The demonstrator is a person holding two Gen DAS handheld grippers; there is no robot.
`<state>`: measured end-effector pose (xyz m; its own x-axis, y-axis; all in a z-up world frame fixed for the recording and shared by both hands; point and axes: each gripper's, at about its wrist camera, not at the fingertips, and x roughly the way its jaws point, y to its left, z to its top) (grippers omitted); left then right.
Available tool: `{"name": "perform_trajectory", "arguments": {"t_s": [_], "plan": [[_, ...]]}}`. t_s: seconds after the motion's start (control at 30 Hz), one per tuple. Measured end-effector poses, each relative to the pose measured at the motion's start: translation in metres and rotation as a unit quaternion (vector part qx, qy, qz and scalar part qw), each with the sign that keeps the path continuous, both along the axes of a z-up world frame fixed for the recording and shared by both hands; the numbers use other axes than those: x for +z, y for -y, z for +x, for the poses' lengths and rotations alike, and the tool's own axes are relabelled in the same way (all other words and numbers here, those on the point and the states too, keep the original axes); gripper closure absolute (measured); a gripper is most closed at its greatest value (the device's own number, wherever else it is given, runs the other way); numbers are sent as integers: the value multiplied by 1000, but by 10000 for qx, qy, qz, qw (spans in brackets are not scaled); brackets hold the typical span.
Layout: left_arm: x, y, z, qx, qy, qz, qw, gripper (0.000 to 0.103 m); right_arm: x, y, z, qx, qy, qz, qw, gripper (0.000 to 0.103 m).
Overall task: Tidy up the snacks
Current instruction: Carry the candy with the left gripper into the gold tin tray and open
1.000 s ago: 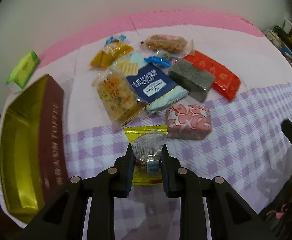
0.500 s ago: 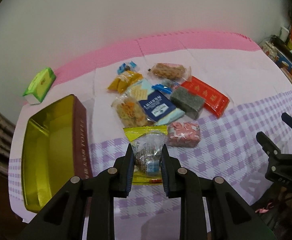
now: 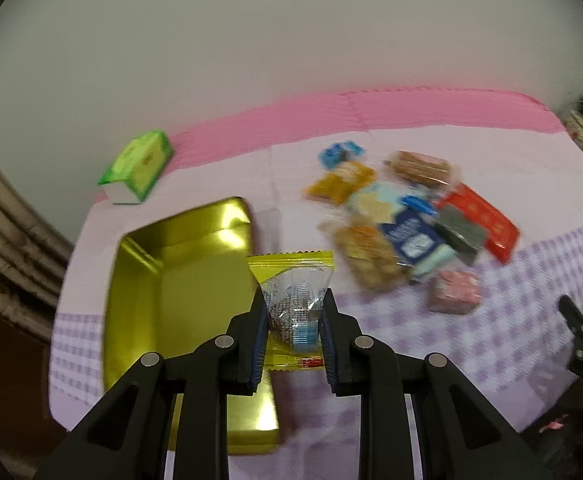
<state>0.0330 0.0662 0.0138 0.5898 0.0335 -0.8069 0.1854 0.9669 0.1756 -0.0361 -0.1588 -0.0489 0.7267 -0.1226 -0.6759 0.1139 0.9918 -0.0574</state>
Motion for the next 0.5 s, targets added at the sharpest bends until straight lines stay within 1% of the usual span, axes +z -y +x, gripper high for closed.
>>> {"name": "perform_trajectory", "arguments": {"t_s": [0.13,0.27,0.37,0.5], "plan": [[-2,-26,17,223,-21,106,9997,78,-1,0,1,-3,-15,2,10000,0],[-11,-49,36,441,-114,238,9987,78,-2,0,1,-2,-20,-12,10000,0],[-22,-65,53,578,-224,346,9975,78,-2,0,1,1,-33,-29,10000,0],[-41,-86,80,753,-413,387,9956,78,-3,1,1,4,-50,-38,10000,0]]}}
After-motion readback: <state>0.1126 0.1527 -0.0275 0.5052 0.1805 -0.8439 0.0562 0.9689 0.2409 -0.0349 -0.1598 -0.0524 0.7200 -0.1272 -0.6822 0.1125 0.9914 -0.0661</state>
